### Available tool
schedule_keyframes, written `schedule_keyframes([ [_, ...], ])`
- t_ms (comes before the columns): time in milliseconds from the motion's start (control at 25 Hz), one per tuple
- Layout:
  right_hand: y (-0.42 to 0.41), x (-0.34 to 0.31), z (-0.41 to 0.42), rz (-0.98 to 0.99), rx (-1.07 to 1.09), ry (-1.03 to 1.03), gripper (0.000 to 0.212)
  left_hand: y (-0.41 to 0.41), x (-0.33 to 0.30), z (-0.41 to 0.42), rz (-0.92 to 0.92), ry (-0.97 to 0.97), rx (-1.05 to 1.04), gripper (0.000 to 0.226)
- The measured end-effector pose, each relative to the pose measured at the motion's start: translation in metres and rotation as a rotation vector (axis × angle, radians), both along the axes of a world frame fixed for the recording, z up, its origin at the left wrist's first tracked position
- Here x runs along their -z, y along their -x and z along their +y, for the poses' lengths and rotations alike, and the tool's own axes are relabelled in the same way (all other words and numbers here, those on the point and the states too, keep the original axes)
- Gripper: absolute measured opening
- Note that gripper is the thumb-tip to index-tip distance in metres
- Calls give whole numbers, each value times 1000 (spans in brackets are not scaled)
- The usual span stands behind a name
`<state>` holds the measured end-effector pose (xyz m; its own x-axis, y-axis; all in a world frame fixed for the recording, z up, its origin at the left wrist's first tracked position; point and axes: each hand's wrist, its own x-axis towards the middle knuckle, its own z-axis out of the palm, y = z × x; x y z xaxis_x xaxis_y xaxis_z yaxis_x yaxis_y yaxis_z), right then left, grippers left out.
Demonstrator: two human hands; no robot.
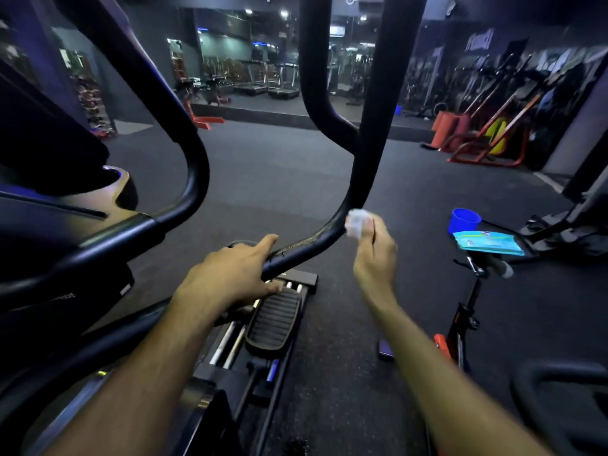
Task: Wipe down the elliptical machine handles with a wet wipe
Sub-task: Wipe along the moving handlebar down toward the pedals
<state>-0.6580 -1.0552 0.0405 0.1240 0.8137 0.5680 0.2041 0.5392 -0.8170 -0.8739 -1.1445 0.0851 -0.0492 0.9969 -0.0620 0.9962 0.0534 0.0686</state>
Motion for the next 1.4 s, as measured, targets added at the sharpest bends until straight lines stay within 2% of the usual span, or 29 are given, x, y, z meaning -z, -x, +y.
schedule_keyframes([
  [80, -9, -43, 21, -613, -17, -544, 28, 1, 1, 2, -8, -4, 32, 87],
  [160, -4, -81, 47, -1139, 87, -927, 26, 2, 2, 3, -13, -16, 47, 81],
  [240, -4, -100, 68, -1593, 268, -1055, 32, 3, 4, 1, -16, -36, 59, 75],
  [280, -10, -103, 78, -1747, 327, -1060, 35, 4, 5, 1, -19, -47, 64, 73],
  [320, -18, -102, 86, -1821, 368, -1069, 36, 5, 6, 0, -19, -57, 67, 71],
  [400, -36, -85, 87, -1872, 379, -1037, 44, 7, 7, 0, -11, -76, 70, 67],
  [520, -40, -40, 75, -1820, 278, -828, 64, 7, 10, 1, -12, -81, 74, 62],
  [640, -22, -12, 65, -1753, 238, -667, 62, 7, 11, 3, -16, -64, 63, 59],
  [720, -16, -16, 61, -1788, 217, -669, 61, 5, 10, 4, -8, -49, 67, 57],
  [920, -23, -60, 73, -1922, 321, -863, 59, 4, 8, 4, -11, -34, 76, 54],
  [1000, -21, -52, 68, -1861, 322, -871, 56, 3, 6, 2, -23, -33, 77, 54],
  [1120, -5, -1, 41, -1548, 134, -569, 50, 1, 3, -3, -27, -46, 57, 53],
  [1160, -6, 8, 34, -1451, 68, -525, 51, 0, 3, -5, -23, -52, 38, 50],
  [1280, -24, -5, 46, -1513, 31, -704, 53, -4, -1, -6, -29, -57, -35, 41],
  [1320, -25, -16, 50, -1529, 73, -696, 54, -5, -2, -5, -40, -50, -61, 39],
  [1400, -10, -17, 47, -1368, 87, -525, 53, -6, -4, -4, -74, -18, -108, 37],
])
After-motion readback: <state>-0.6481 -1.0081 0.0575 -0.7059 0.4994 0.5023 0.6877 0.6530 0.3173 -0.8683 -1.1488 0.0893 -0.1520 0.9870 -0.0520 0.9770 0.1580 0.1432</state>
